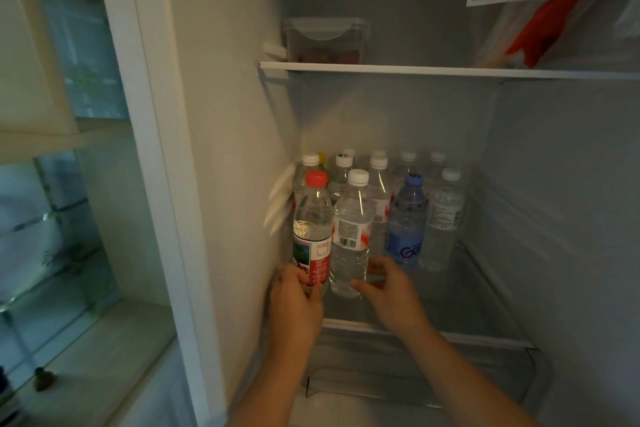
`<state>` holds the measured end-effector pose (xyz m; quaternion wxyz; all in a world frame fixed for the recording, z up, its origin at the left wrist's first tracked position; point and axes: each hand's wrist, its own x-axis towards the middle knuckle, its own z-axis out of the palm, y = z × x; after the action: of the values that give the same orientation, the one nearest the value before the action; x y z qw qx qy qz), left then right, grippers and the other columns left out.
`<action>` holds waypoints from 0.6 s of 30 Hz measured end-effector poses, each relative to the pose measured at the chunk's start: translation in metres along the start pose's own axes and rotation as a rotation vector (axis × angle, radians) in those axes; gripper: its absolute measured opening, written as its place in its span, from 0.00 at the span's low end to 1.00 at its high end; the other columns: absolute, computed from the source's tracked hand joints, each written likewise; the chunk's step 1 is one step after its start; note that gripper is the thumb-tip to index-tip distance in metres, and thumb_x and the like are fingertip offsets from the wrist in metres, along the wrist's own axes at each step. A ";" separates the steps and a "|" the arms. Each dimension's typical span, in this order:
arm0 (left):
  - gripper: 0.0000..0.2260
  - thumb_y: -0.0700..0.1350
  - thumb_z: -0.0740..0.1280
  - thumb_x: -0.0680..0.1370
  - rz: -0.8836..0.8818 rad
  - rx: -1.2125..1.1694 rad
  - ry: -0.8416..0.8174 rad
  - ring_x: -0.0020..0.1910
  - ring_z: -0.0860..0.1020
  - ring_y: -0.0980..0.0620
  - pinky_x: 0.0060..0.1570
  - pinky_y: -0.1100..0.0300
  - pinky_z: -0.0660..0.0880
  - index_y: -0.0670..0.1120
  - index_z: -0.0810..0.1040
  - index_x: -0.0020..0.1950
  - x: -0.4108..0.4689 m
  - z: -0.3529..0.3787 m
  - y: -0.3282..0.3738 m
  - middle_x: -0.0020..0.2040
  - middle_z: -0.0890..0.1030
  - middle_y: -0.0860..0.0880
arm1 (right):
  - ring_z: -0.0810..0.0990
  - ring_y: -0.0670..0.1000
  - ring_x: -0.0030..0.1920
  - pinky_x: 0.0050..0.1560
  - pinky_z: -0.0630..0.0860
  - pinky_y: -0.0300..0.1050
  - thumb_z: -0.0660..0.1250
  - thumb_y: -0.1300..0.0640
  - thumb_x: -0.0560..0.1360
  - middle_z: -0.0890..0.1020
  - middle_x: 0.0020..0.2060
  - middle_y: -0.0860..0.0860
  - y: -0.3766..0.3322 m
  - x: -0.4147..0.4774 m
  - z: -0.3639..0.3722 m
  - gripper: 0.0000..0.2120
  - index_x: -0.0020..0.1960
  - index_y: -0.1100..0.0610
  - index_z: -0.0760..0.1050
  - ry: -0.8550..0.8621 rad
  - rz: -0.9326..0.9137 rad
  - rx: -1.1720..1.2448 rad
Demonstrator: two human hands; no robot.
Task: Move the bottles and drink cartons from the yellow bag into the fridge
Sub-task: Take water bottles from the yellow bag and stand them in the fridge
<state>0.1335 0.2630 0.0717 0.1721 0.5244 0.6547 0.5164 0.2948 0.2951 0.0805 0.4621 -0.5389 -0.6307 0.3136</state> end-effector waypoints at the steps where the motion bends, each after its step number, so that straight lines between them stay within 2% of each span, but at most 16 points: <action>1: 0.11 0.40 0.73 0.74 -0.001 0.001 0.009 0.50 0.80 0.47 0.48 0.54 0.79 0.47 0.71 0.46 0.003 0.000 0.000 0.51 0.80 0.46 | 0.80 0.42 0.45 0.46 0.77 0.38 0.75 0.57 0.72 0.79 0.49 0.43 -0.002 0.003 0.004 0.16 0.55 0.50 0.72 0.010 -0.005 -0.010; 5: 0.06 0.37 0.68 0.77 -0.013 -0.002 -0.008 0.60 0.78 0.44 0.60 0.51 0.77 0.43 0.75 0.53 0.011 0.000 0.005 0.59 0.80 0.43 | 0.79 0.42 0.44 0.51 0.78 0.44 0.75 0.56 0.73 0.79 0.49 0.45 -0.009 0.011 0.019 0.18 0.58 0.53 0.72 0.060 0.010 -0.052; 8: 0.10 0.37 0.67 0.78 -0.036 0.020 -0.045 0.64 0.76 0.43 0.64 0.49 0.74 0.40 0.75 0.59 0.017 0.002 0.009 0.63 0.78 0.42 | 0.77 0.42 0.44 0.51 0.75 0.43 0.75 0.55 0.73 0.77 0.48 0.44 -0.014 0.013 0.026 0.18 0.59 0.54 0.72 0.098 0.016 -0.086; 13: 0.12 0.37 0.67 0.78 -0.053 0.044 -0.061 0.64 0.76 0.43 0.63 0.52 0.75 0.40 0.74 0.61 0.021 0.005 0.009 0.63 0.78 0.42 | 0.80 0.49 0.50 0.52 0.76 0.44 0.74 0.55 0.73 0.77 0.49 0.46 -0.018 0.012 0.029 0.18 0.59 0.54 0.71 0.097 0.018 -0.097; 16: 0.11 0.37 0.67 0.78 -0.037 0.040 -0.071 0.61 0.77 0.43 0.59 0.54 0.75 0.40 0.75 0.61 0.018 0.002 0.009 0.60 0.78 0.42 | 0.78 0.45 0.47 0.52 0.75 0.44 0.73 0.53 0.75 0.77 0.58 0.48 -0.019 0.008 0.025 0.22 0.65 0.56 0.70 0.064 0.029 -0.104; 18: 0.11 0.38 0.67 0.78 0.010 0.043 -0.073 0.58 0.78 0.44 0.58 0.54 0.76 0.41 0.75 0.61 0.013 -0.001 0.009 0.58 0.78 0.43 | 0.77 0.44 0.49 0.53 0.73 0.42 0.70 0.51 0.77 0.74 0.62 0.48 -0.022 0.002 0.020 0.26 0.71 0.55 0.66 0.059 0.017 -0.075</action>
<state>0.1327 0.2732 0.0841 0.1821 0.5498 0.6563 0.4836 0.2681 0.2939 0.0927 0.4572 -0.5700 -0.6236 0.2777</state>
